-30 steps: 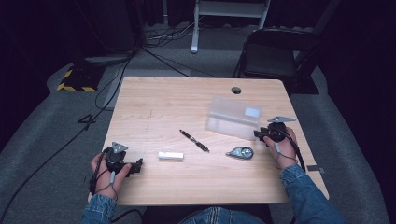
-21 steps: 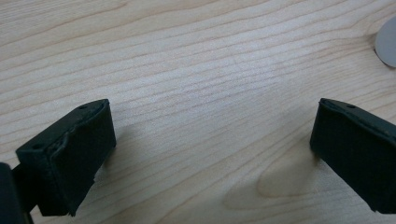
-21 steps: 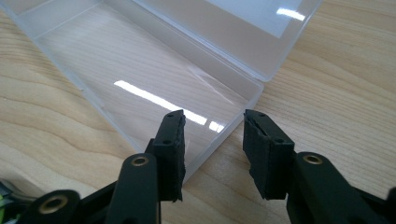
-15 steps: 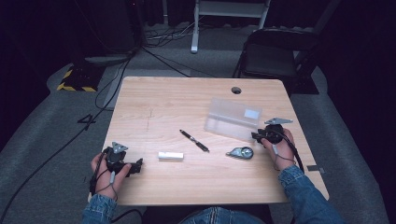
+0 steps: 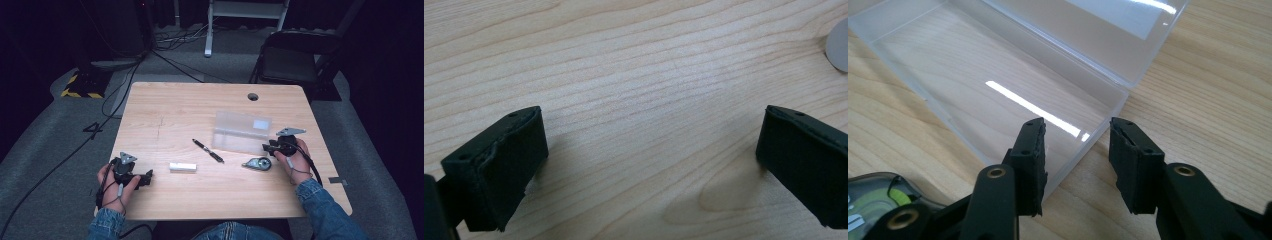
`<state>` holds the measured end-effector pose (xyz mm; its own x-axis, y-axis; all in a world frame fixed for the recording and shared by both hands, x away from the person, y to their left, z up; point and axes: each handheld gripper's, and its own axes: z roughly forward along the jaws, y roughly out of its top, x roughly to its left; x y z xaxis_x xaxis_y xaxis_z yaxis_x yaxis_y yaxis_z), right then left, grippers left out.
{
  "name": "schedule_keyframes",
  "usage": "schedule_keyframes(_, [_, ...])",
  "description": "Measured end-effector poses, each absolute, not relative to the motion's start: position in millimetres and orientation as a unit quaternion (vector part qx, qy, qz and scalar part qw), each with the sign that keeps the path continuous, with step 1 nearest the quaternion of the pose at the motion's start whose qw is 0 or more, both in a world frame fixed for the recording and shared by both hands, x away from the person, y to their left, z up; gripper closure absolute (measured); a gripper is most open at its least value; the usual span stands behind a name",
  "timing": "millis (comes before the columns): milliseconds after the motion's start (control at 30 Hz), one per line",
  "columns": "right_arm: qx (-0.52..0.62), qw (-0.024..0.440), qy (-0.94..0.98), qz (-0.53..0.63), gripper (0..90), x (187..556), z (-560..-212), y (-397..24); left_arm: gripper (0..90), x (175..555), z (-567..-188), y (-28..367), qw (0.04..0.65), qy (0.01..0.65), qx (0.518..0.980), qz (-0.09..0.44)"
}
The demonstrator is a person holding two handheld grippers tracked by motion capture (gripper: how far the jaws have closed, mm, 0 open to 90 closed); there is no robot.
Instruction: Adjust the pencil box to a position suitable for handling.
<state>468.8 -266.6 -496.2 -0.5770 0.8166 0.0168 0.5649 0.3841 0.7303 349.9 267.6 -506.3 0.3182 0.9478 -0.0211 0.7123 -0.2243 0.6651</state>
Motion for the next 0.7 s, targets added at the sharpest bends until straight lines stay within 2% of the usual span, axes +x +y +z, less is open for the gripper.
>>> schedule_keyframes(700, [0.402, 0.167, 0.825, 0.361, 57.2, 463.7, -496.1, -256.4, 0.5, 349.9, -506.3, 267.6, 0.295, 0.549, 0.756, 0.200])
